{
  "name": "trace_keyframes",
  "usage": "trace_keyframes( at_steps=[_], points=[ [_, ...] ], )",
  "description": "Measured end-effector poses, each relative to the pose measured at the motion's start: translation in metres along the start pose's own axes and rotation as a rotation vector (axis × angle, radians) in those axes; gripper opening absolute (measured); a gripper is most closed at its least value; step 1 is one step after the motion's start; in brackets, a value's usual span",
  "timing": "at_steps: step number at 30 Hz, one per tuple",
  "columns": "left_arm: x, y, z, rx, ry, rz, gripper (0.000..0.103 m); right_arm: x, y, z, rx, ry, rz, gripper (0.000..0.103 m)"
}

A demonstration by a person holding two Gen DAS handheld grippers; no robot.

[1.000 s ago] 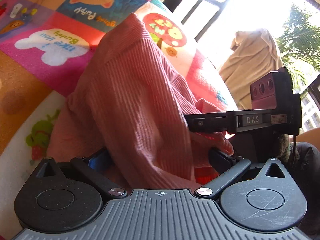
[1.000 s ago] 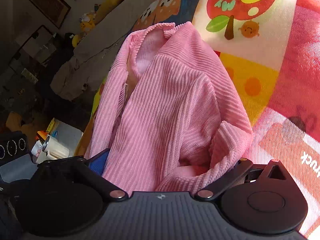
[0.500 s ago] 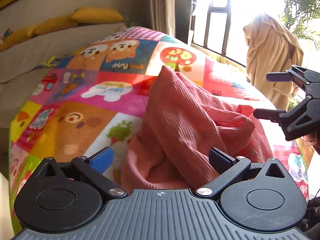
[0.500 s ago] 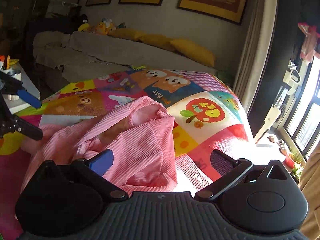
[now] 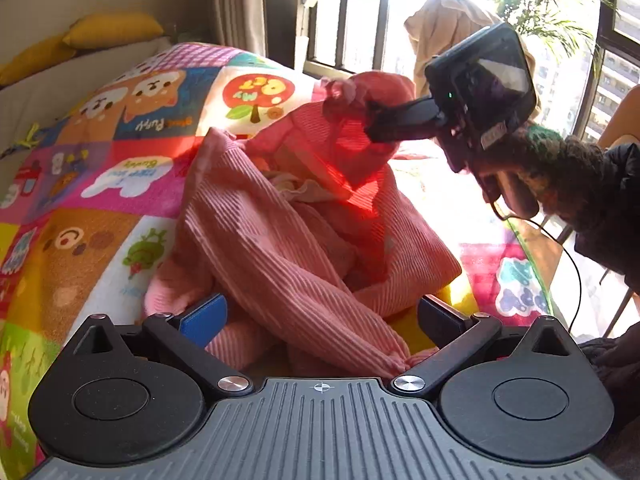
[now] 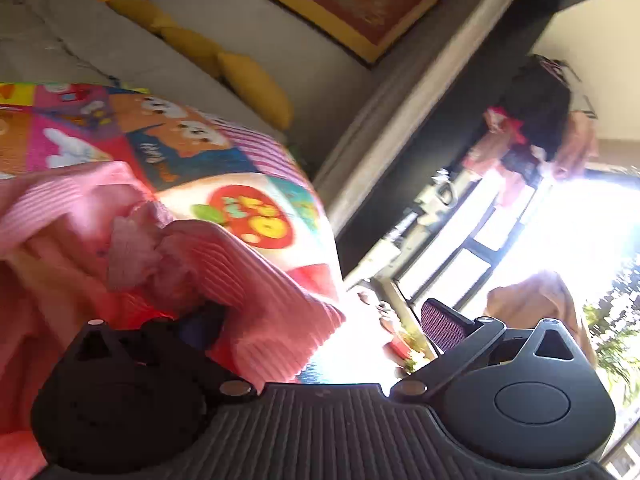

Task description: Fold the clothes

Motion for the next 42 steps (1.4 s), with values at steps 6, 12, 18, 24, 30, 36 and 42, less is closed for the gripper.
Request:
trace_keyframes(
  at_steps=[6, 12, 18, 24, 30, 36, 42],
  points=[
    [0.038, 0.031, 0.003, -0.069, 0.044, 0.273, 0.103, 0.094, 0.042, -0.004, -0.164, -0.001, 0.408, 0.103],
    [0.048, 0.05, 0.025, -0.089, -0.079, 0.526, 0.103, 0.099, 0.079, -0.018, -0.271, -0.041, 0.477, 0.103],
    [0.006, 0.009, 0.048, 0.071, -0.385, 0.638, 0.103, 0.086, 0.072, -0.021, -0.264, -0.09, 0.481, 0.103],
    [-0.155, -0.045, 0.034, 0.133, -0.948, 0.731, 0.103, 0.078, 0.05, -0.022, -0.191, -0.126, 0.434, 0.103],
    [-0.342, -0.016, -0.036, -0.06, -1.226, 0.142, 0.103, 0.057, 0.05, -0.02, -0.255, -0.239, 0.508, 0.103],
    [-0.284, -0.006, -0.062, 0.045, -0.764, -0.151, 0.103, -0.01, 0.026, -0.072, -0.233, -0.647, 0.395, 0.103],
    [-0.133, 0.004, -0.025, 0.042, -0.29, -0.001, 0.103, -0.104, 0.025, -0.146, -0.181, -0.861, 0.124, 0.103]
  ],
)
Point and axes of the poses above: each gripper's, at about its wrist camera, not at the fingertips, and z roughly the way its jaws point, x to its right, y to its underside, the point moved 7 cm from there along z, roughly the way its jaws point, and after that the axes turned 14 degrees about x, right-handed, at the moved point
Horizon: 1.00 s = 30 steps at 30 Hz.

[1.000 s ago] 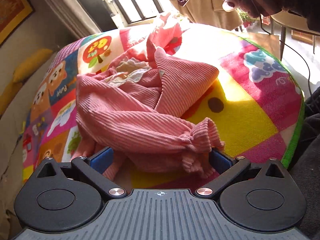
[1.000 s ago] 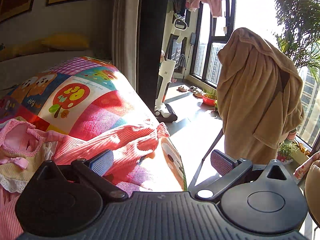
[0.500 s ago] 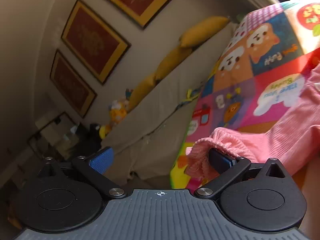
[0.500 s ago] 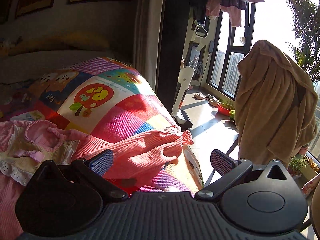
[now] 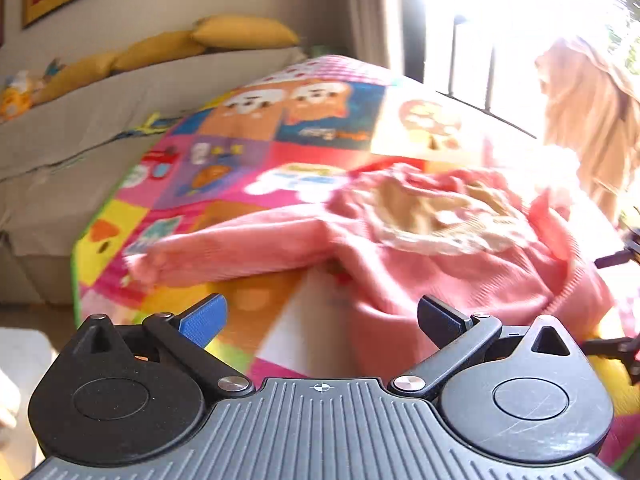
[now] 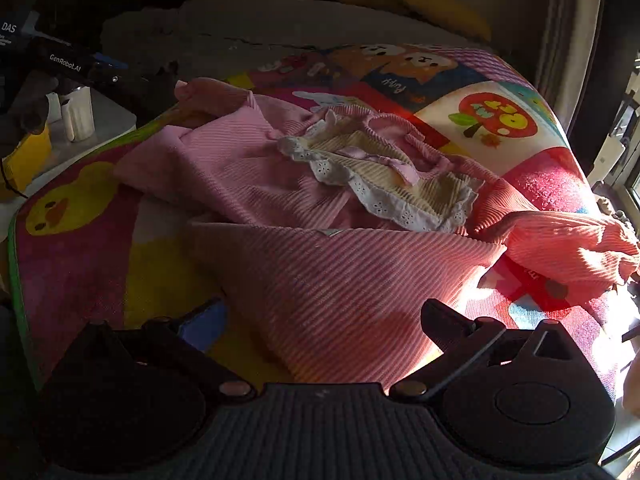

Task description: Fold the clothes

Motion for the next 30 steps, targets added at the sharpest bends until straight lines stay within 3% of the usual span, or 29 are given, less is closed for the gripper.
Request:
trace_keyframes(
  at_steps=[2, 4, 6, 8, 10, 13, 15, 18, 20, 24, 26, 28, 30],
  points=[
    [0.046, 0.011, 0.001, -0.012, 0.077, 0.161, 0.103, -0.003, 0.001, 0.01, -0.008, 0.082, -0.091, 0.103],
    [0.091, 0.022, 0.003, -0.024, 0.15, 0.323, 0.103, 0.03, -0.01, 0.009, 0.036, 0.28, -0.081, 0.103],
    [0.106, 0.034, 0.013, -0.028, 0.07, 0.511, 0.103, 0.086, -0.028, -0.009, 0.127, 0.532, 0.02, 0.103],
    [0.097, 0.031, 0.031, 0.007, -0.052, 0.621, 0.103, 0.126, -0.039, -0.034, 0.203, 0.673, 0.139, 0.103],
    [0.068, 0.01, 0.046, 0.039, -0.213, 0.571, 0.103, 0.136, -0.04, -0.049, 0.21, 0.662, 0.162, 0.103],
    [0.009, -0.026, 0.05, 0.084, -0.395, 0.321, 0.103, 0.128, -0.028, -0.06, 0.172, 0.614, 0.11, 0.103],
    [-0.012, -0.035, 0.04, 0.093, -0.414, 0.199, 0.103, 0.118, -0.013, -0.064, 0.136, 0.576, 0.084, 0.103],
    [-0.023, -0.031, 0.017, 0.095, -0.38, 0.145, 0.103, 0.1, 0.008, -0.066, 0.085, 0.517, 0.077, 0.103],
    [-0.014, -0.022, 0.003, 0.082, -0.298, 0.152, 0.103, 0.087, 0.016, -0.058, 0.061, 0.477, 0.079, 0.103],
    [0.045, 0.002, -0.022, 0.064, 0.04, 0.166, 0.103, 0.066, 0.022, -0.038, 0.032, 0.408, 0.074, 0.103],
    [0.085, 0.013, -0.024, 0.063, 0.137, 0.242, 0.103, 0.071, 0.004, -0.031, 0.083, 0.438, 0.093, 0.103],
    [0.124, 0.028, -0.021, 0.054, 0.176, 0.345, 0.103, 0.092, -0.025, -0.04, 0.184, 0.508, 0.188, 0.103],
    [0.147, 0.043, -0.008, 0.041, 0.137, 0.467, 0.103, 0.114, -0.05, -0.054, 0.282, 0.545, 0.305, 0.103]
  ],
)
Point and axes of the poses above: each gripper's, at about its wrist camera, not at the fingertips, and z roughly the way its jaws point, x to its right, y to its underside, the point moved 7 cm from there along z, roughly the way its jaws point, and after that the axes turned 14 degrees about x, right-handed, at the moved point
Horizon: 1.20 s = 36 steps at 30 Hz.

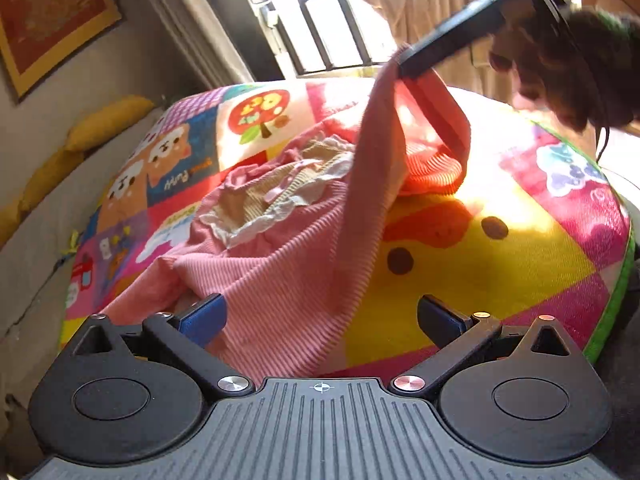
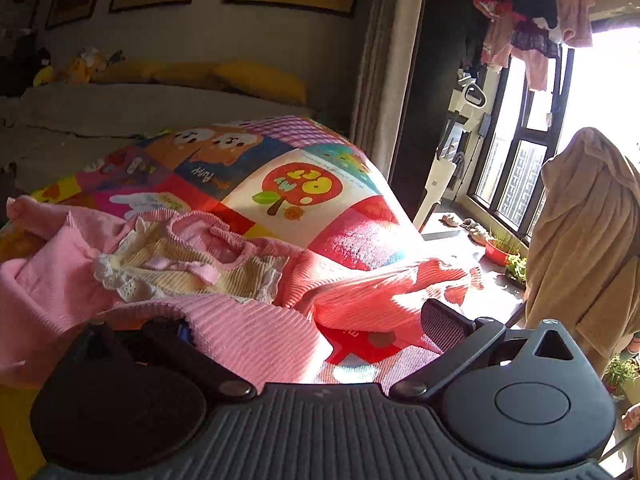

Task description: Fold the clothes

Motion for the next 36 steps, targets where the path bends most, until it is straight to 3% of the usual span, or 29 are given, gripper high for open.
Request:
trace_keyframes(
  at_steps=[2, 4, 5, 8, 11, 16, 19, 22, 24, 26, 27, 30, 34, 36],
  points=[
    [0.013, 0.006, 0.022, -0.027, -0.105, 0.136, 0.103, 0.009, -0.02, 0.0, 0.037, 0.007, 0.065, 0.103],
    [-0.007, 0.004, 0.039, -0.027, -0.239, 0.161, 0.103, 0.009, -0.024, -0.002, 0.045, -0.001, 0.028, 0.103],
    [-0.023, 0.003, 0.048, -0.026, -0.312, 0.15, 0.103, 0.007, -0.021, -0.004, 0.042, 0.0, -0.01, 0.103],
    [-0.093, 0.004, 0.054, -0.044, -0.497, -0.017, 0.103, 0.002, 0.011, -0.01, -0.018, -0.002, -0.127, 0.103],
    [-0.141, 0.027, 0.051, -0.109, -0.581, -0.107, 0.103, -0.005, 0.053, -0.016, -0.095, -0.002, -0.265, 0.103],
    [-0.143, 0.075, 0.042, -0.24, -0.515, -0.143, 0.103, -0.035, 0.104, -0.023, -0.129, -0.011, -0.565, 0.103],
    [-0.141, 0.08, 0.032, -0.268, -0.484, -0.114, 0.103, -0.039, 0.097, -0.027, -0.081, -0.034, -0.667, 0.103],
    [-0.158, 0.032, 0.003, -0.135, -0.558, -0.079, 0.103, -0.009, 0.018, -0.039, 0.121, 0.107, -0.663, 0.103],
    [-0.165, 0.002, -0.015, -0.043, -0.586, -0.088, 0.103, 0.015, -0.031, -0.051, 0.212, 0.173, -0.517, 0.103],
    [-0.172, -0.029, -0.033, 0.05, -0.614, -0.096, 0.103, 0.034, -0.059, -0.063, 0.263, 0.199, -0.391, 0.103],
    [-0.175, -0.043, -0.042, 0.093, -0.625, -0.099, 0.103, 0.037, -0.059, -0.065, 0.26, 0.199, -0.403, 0.103],
    [-0.161, -0.045, -0.045, 0.065, -0.567, -0.016, 0.103, 0.042, -0.048, -0.067, 0.221, 0.171, -0.462, 0.103],
    [-0.148, -0.038, -0.063, 0.034, -0.52, 0.008, 0.103, 0.049, -0.032, -0.084, 0.139, 0.07, -0.424, 0.103],
    [-0.138, -0.024, -0.08, 0.007, -0.451, -0.011, 0.103, 0.048, -0.015, -0.107, 0.091, -0.039, -0.448, 0.103]
  ],
)
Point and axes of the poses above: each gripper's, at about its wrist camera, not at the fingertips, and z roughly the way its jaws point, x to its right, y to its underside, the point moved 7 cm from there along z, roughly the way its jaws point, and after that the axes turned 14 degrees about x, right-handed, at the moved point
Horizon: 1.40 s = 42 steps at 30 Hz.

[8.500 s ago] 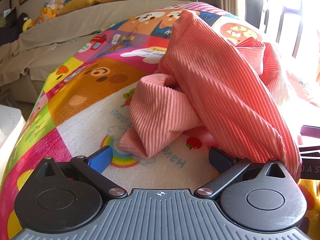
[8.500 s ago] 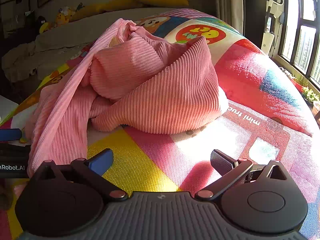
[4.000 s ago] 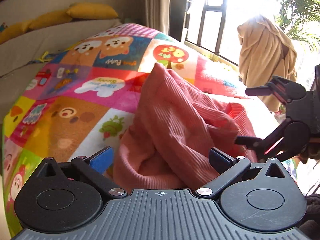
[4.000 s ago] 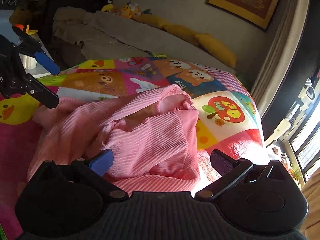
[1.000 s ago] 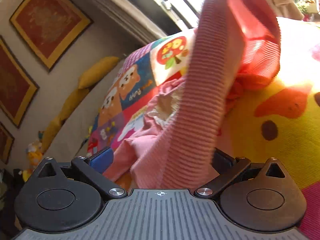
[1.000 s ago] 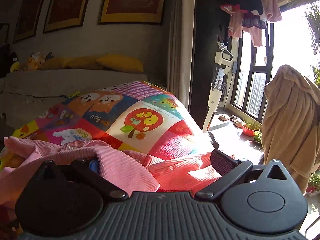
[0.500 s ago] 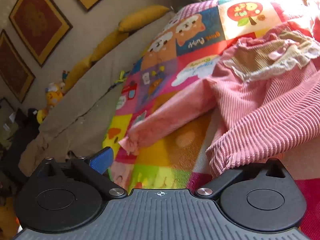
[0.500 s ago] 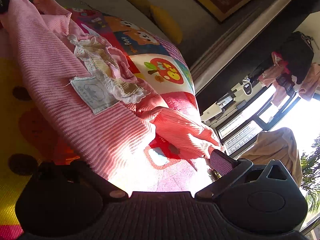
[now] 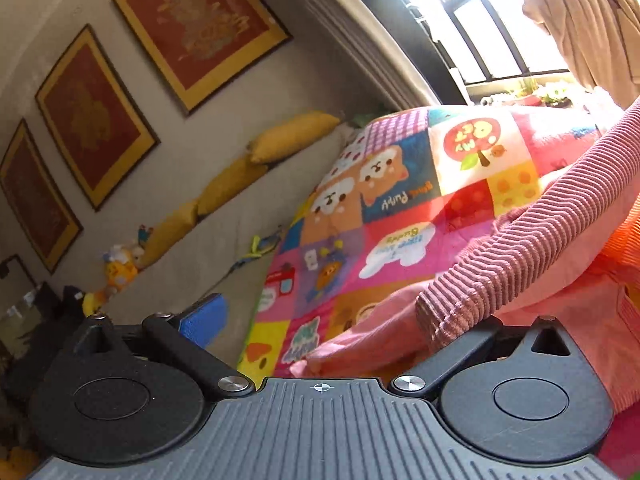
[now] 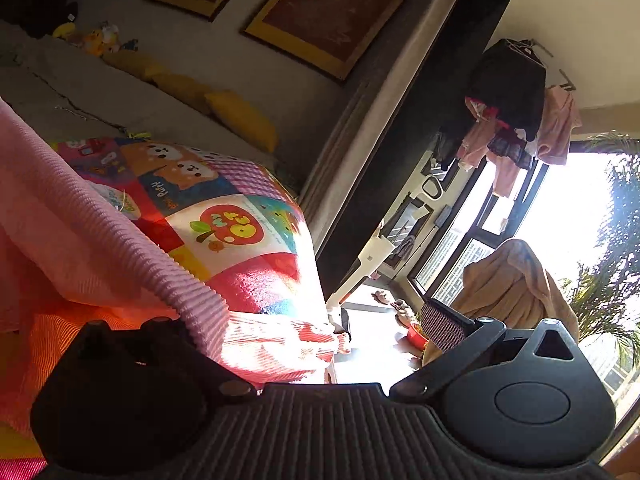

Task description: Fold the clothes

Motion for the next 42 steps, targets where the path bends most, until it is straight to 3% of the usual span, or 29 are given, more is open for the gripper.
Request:
trace_keyframes(
  at_steps=[2, 5, 7, 11, 14, 17, 19, 23, 28, 30, 34, 36, 42],
  points=[
    [0.006, 0.02, -0.02, -0.041, 0.12, -0.033, 0.103, -0.013, 0.018, -0.028, -0.028, -0.126, -0.024, 0.103],
    [0.034, 0.061, -0.045, -0.146, 0.305, -0.107, 0.103, -0.031, 0.041, -0.063, -0.046, -0.248, -0.037, 0.103],
    [0.049, 0.076, -0.05, -0.194, 0.349, -0.124, 0.103, -0.036, 0.044, -0.074, -0.04, -0.278, -0.025, 0.103],
    [0.041, 0.06, -0.046, -0.123, 0.376, -0.216, 0.103, -0.022, 0.022, -0.071, 0.042, -0.255, 0.099, 0.103],
    [0.03, 0.035, -0.031, -0.053, 0.429, -0.38, 0.103, 0.0, 0.009, -0.04, 0.042, -0.166, 0.365, 0.103],
    [0.027, 0.008, -0.008, -0.008, 0.487, -0.575, 0.103, -0.007, 0.016, 0.011, -0.078, -0.256, 0.658, 0.103],
    [0.032, 0.0, 0.02, -0.053, 0.524, -0.712, 0.103, -0.026, 0.017, 0.042, -0.142, -0.335, 0.724, 0.103],
    [0.05, -0.003, 0.084, -0.209, 0.594, -0.909, 0.103, -0.071, 0.013, 0.1, -0.242, -0.417, 0.637, 0.103],
    [0.072, -0.004, 0.14, -0.286, 0.722, -0.981, 0.103, -0.105, 0.009, 0.15, -0.262, -0.508, 0.539, 0.103],
    [0.08, 0.006, 0.164, -0.34, 0.737, -0.998, 0.103, -0.115, 0.017, 0.176, -0.316, -0.559, 0.578, 0.103],
    [0.092, 0.046, 0.212, -0.544, 0.704, -1.059, 0.103, -0.132, 0.047, 0.223, -0.507, -0.657, 0.758, 0.103],
    [0.085, 0.051, 0.225, -0.521, 0.72, -1.113, 0.103, -0.137, 0.06, 0.243, -0.552, -0.657, 0.814, 0.103],
    [0.07, 0.053, 0.269, -0.469, 0.705, -1.225, 0.103, -0.146, 0.059, 0.293, -0.468, -0.599, 0.766, 0.103]
  ],
)
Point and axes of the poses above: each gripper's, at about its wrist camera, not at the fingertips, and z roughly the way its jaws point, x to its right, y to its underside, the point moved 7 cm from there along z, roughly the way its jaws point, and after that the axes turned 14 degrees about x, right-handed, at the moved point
